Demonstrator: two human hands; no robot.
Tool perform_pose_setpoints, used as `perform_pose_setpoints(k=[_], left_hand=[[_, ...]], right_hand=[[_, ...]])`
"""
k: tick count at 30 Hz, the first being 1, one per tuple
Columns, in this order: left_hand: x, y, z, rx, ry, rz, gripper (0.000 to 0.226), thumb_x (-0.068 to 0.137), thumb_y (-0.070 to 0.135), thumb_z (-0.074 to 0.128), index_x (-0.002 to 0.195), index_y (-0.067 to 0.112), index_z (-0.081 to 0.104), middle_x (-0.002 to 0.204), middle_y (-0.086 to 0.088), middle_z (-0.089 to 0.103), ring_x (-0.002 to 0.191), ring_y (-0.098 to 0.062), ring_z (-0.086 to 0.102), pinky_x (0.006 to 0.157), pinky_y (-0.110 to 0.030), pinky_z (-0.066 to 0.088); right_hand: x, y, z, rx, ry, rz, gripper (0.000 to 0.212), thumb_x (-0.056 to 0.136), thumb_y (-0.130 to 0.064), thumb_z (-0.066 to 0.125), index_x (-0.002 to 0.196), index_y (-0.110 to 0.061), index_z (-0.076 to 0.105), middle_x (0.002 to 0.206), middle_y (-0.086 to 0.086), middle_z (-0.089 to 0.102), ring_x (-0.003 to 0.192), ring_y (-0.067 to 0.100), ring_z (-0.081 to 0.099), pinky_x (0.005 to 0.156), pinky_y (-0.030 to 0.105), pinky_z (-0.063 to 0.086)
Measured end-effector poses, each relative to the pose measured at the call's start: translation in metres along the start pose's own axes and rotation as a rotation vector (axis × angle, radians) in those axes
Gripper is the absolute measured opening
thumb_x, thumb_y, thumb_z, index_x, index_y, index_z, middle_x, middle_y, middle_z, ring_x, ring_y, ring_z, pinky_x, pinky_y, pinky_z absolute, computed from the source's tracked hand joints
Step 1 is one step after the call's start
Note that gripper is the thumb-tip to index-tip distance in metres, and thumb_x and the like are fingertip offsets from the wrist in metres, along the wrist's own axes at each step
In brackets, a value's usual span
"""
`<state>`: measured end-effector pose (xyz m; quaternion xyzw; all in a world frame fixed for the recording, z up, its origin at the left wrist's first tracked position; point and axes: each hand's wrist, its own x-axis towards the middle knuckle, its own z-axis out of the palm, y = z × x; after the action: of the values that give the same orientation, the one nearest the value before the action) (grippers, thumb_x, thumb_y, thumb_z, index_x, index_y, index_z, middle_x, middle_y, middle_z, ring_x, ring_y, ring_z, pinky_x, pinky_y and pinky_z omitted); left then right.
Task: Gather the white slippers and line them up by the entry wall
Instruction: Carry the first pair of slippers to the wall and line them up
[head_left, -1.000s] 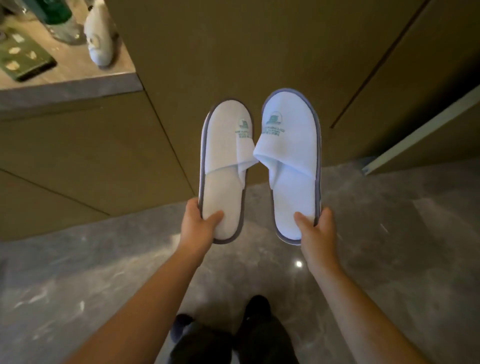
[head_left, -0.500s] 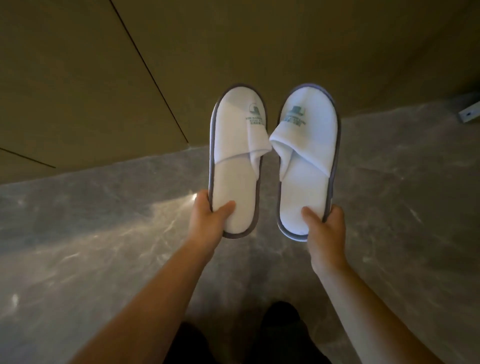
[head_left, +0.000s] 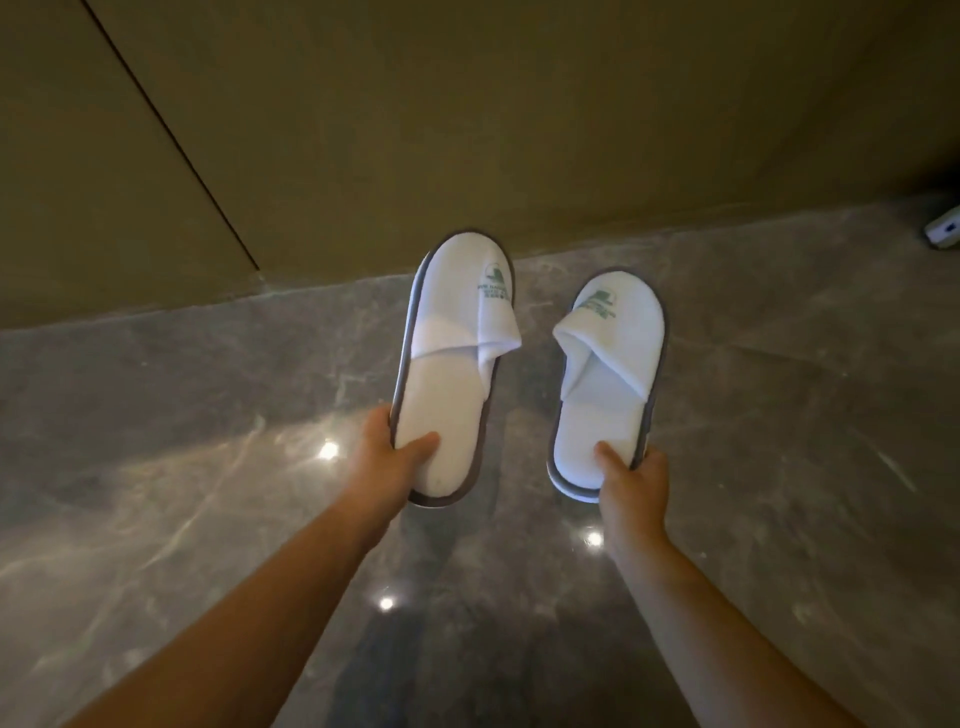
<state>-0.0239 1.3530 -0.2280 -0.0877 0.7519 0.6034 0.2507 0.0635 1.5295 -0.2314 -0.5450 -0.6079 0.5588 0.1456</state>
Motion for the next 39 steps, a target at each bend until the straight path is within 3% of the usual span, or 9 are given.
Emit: perform_pose_setpoints(k=[8, 12, 17, 20, 23, 26, 28, 34, 39], left_hand=[[-0.003, -0.018, 0.004, 0.051, -0.007, -0.023, 0.031, 0.078, 0.014, 0.062, 0.100, 0.019, 0.041, 0.092, 0.000, 0.054, 0.084, -0.017, 0.054, 0.060, -0.028, 0.045], [-0.001, -0.015, 0.004, 0.030, 0.001, -0.038, 0.032, 0.078, 0.013, 0.062, 0.105, 0.015, 0.043, 0.095, -0.001, 0.055, 0.085, -0.018, 0.055, 0.062, -0.029, 0.046], [-0.005, -0.013, -0.002, -0.045, -0.086, -0.027, 0.028, 0.078, 0.012, 0.061, 0.098, 0.022, 0.045, 0.093, 0.000, 0.056, 0.087, -0.019, 0.058, 0.070, -0.039, 0.052], [-0.003, -0.018, -0.015, -0.009, -0.147, 0.001, 0.027, 0.078, 0.013, 0.062, 0.094, 0.026, 0.045, 0.091, 0.002, 0.057, 0.083, -0.015, 0.058, 0.061, -0.026, 0.055], [0.004, -0.024, -0.039, 0.160, -0.145, 0.026, 0.036, 0.075, 0.017, 0.066, 0.102, 0.020, 0.043, 0.094, 0.001, 0.056, 0.084, -0.014, 0.057, 0.060, -0.017, 0.052], [0.013, -0.039, -0.078, 0.390, -0.052, 0.026, 0.061, 0.072, 0.021, 0.070, 0.124, 0.015, 0.039, 0.128, -0.008, 0.048, 0.116, -0.022, 0.047, 0.096, -0.036, 0.043], [0.018, -0.052, -0.109, 0.585, 0.039, 0.020, 0.070, 0.072, 0.028, 0.069, 0.131, 0.017, 0.034, 0.141, -0.008, 0.039, 0.127, -0.025, 0.038, 0.105, -0.041, 0.033], [0.024, -0.102, -0.176, 0.996, 0.077, -0.060, 0.081, 0.074, 0.046, 0.061, 0.139, 0.027, 0.016, 0.154, -0.005, 0.010, 0.141, -0.030, 0.003, 0.114, -0.050, 0.012], [0.018, -0.123, -0.190, 1.106, 0.044, -0.072, 0.087, 0.075, 0.055, 0.054, 0.139, 0.034, 0.000, 0.155, -0.004, -0.007, 0.140, -0.034, -0.009, 0.114, -0.051, 0.007]], right_hand=[[0.030, 0.019, 0.006, -0.097, -0.034, 0.072, 0.052, 0.072, -0.010, 0.070, 0.115, 0.006, 0.044, 0.119, 0.023, 0.055, 0.107, 0.036, 0.054, 0.091, 0.045, 0.045], [0.017, 0.013, 0.010, -0.468, -0.055, -0.175, 0.076, 0.069, -0.021, 0.074, 0.130, -0.001, 0.033, 0.135, 0.021, 0.042, 0.123, 0.036, 0.041, 0.105, 0.048, 0.035], [-0.028, -0.007, 0.048, -0.027, -0.560, 0.079, 0.049, 0.080, -0.018, 0.062, 0.123, -0.014, 0.039, 0.107, 0.000, 0.056, 0.090, 0.011, 0.055, 0.079, 0.027, 0.045], [-0.041, -0.010, 0.076, 0.088, -0.563, 0.084, 0.039, 0.079, -0.006, 0.060, 0.112, -0.016, 0.043, 0.107, 0.004, 0.059, 0.090, 0.015, 0.059, 0.078, 0.030, 0.050], [-0.051, -0.008, 0.097, 0.020, -0.529, -0.011, 0.041, 0.078, -0.005, 0.060, 0.113, -0.018, 0.042, 0.108, 0.001, 0.056, 0.093, 0.016, 0.057, 0.076, 0.029, 0.048], [-0.060, 0.002, 0.118, -0.206, -0.558, -0.099, 0.048, 0.079, -0.009, 0.060, 0.122, -0.016, 0.040, 0.120, 0.007, 0.055, 0.105, 0.022, 0.053, 0.086, 0.038, 0.047], [-0.068, 0.014, 0.135, -0.334, -0.595, -0.130, 0.050, 0.080, -0.013, 0.060, 0.125, -0.016, 0.038, 0.125, 0.010, 0.053, 0.111, 0.026, 0.052, 0.092, 0.041, 0.046], [-0.085, 0.048, 0.174, -0.520, -0.630, -0.237, 0.052, 0.082, -0.020, 0.059, 0.129, -0.016, 0.036, 0.133, 0.011, 0.047, 0.118, 0.026, 0.047, 0.090, 0.033, 0.042], [-0.098, 0.062, 0.173, -0.829, -0.564, -0.472, 0.087, 0.070, -0.038, 0.070, 0.137, -0.017, 0.019, 0.145, 0.013, 0.027, 0.131, 0.029, 0.028, 0.108, 0.044, 0.031]])
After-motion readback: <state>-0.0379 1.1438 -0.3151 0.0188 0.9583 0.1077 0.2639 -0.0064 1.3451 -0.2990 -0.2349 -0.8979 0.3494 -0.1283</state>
